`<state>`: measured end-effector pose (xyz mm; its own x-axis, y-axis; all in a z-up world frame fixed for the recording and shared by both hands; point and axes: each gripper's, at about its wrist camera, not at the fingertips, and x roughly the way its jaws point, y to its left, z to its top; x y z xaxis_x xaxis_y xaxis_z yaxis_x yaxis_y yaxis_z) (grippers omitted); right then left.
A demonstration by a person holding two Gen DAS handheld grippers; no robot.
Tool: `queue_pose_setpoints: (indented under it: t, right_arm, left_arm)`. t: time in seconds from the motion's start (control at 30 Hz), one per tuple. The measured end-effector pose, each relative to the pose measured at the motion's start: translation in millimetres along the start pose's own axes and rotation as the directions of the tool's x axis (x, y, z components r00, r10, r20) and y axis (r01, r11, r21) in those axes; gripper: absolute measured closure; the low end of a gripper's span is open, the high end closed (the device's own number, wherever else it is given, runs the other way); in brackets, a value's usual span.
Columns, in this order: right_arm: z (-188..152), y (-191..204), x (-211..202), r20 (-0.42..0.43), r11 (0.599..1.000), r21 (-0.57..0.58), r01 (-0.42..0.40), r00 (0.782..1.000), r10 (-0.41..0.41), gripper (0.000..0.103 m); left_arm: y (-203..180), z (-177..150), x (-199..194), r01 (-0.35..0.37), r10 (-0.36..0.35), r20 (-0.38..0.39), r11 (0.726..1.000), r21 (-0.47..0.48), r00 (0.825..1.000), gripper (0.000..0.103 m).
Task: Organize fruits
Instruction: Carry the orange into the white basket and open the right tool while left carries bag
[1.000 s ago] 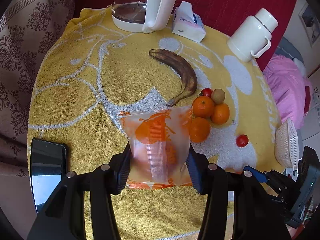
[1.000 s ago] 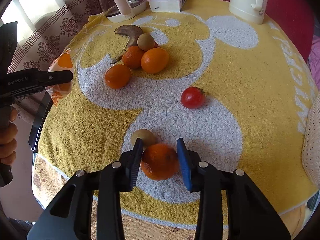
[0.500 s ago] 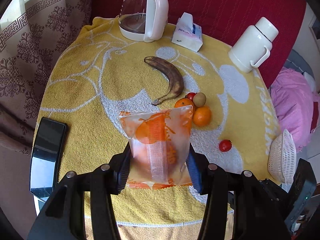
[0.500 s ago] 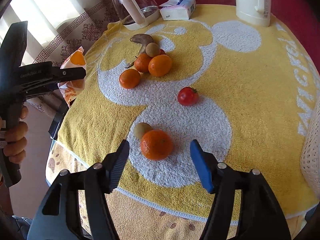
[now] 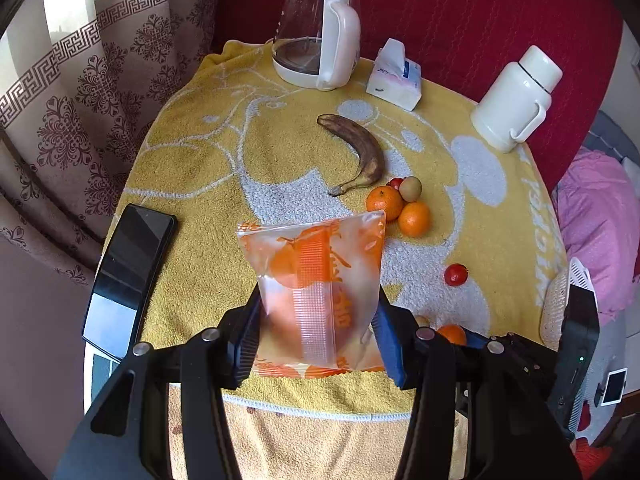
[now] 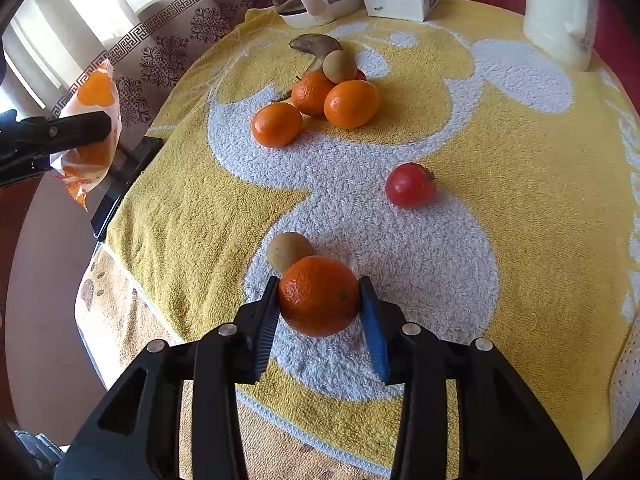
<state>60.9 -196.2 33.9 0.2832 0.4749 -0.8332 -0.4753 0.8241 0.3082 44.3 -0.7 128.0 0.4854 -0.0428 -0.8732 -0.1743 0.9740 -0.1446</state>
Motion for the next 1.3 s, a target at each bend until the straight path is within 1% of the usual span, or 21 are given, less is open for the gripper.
queue_pose_setpoints:
  t: [0.17, 0.27, 0.33, 0.4, 0.53, 0.6, 0.67, 0.8, 0.87, 1.0, 1.1, 1.17, 1.2, 1.23, 1.3]
  right_arm:
    - [-5.0, -5.3, -46.1, 0.084, 0.999, 0.044, -0.024, 0.996, 0.021, 0.063]
    - [-9.0, -20.2, -79.4, 0.151, 0.994, 0.105, -0.007, 0.988, -0.009, 0.063]
    - [-13.6, -35.5, -102.2, 0.195, 0.988, 0.155, 0.018, 0.98, -0.049, 0.063]
    - [-21.6, -52.0, -125.9, 0.236, 0.977, 0.206, 0.055, 0.966, -0.105, 0.063]
    - [-40.3, -88.7, -169.0, 0.296, 0.939, 0.319, 0.129, 0.928, -0.228, 0.063]
    - [-51.9, -106.3, -185.8, 0.3, 0.914, 0.365, 0.175, 0.908, -0.294, 0.063]
    - [-62.5, -123.3, -195.5, 0.286, 0.889, 0.397, 0.228, 0.89, -0.356, 0.063]
    - [-84.7, -155.0, -204.0, 0.252, 0.848, 0.461, 0.262, 0.878, -0.408, 0.063]
    - [-91.7, -165.1, -204.1, 0.238, 0.838, 0.473, 0.273, 0.876, -0.419, 0.063]
    - [-101.1, -176.9, -201.1, 0.221, 0.828, 0.491, 0.27, 0.881, -0.419, 0.062]
    - [-105.1, -181.1, -203.0, 0.23, 0.826, 0.5, 0.258, 0.88, -0.415, 0.061]
    - [-106.1, -182.4, -205.9, 0.241, 0.83, 0.496, 0.255, 0.878, -0.414, 0.058]
    - [-107.1, -182.9, -208.7, 0.247, 0.831, 0.494, 0.257, 0.875, -0.418, 0.053]
    - [-107.8, -183.8, -211.4, 0.252, 0.831, 0.492, 0.259, 0.871, -0.421, 0.051]
    - [-109.4, -186.5, -215.9, 0.26, 0.83, 0.494, 0.259, 0.867, -0.425, 0.051]
  left_arm:
    - [-11.6, 3.3, -1.7, 0.005, -0.005, 0.006, 0.999, 0.033, 1.0, 0.052]
    - [-29.0, 9.1, -2.4, 0.029, -0.03, 0.011, 0.997, 0.069, 0.999, 0.052]
    - [-44.4, 12.3, -1.9, 0.047, -0.049, 0.014, 0.994, 0.097, 0.999, 0.052]
    - [-61.6, 14.6, -1.4, 0.073, -0.075, 0.013, 0.99, 0.123, 0.997, 0.052]
    - [-97.8, 15.6, -1.4, 0.122, -0.125, 0.006, 0.976, 0.183, 0.992, 0.052]
    - [-116.5, 14.4, -1.8, 0.143, -0.147, 0.0, 0.967, 0.212, 0.989, 0.052]
    - [-133.6, 12.6, -2.8, 0.164, -0.168, -0.005, 0.957, 0.241, 0.986, 0.052]
    - [-166.8, 8.6, -4.2, 0.198, -0.202, -0.017, 0.936, 0.292, 0.979, 0.052]
    - [-181.8, 5.1, -4.8, 0.211, -0.214, -0.024, 0.926, 0.312, 0.976, 0.052]
    - [-207.6, -3.5, -4.7, 0.235, -0.235, -0.044, 0.91, 0.34, 0.971, 0.052]
    - [-225.2, -9.8, -4.0, 0.246, -0.242, -0.056, 0.9, 0.361, 0.969, 0.052]
    - [-236.0, -13.9, -4.2, 0.253, -0.248, -0.063, 0.892, 0.373, 0.967, 0.052]
    - [-241.3, -15.5, -3.6, 0.257, -0.251, -0.067, 0.889, 0.378, 0.966, 0.052]
    - [-246.6, -16.9, -3.5, 0.261, -0.254, -0.071, 0.886, 0.383, 0.965, 0.052]
    - [-256.8, -19.4, -2.8, 0.27, -0.261, -0.079, 0.878, 0.394, 0.962, 0.052]
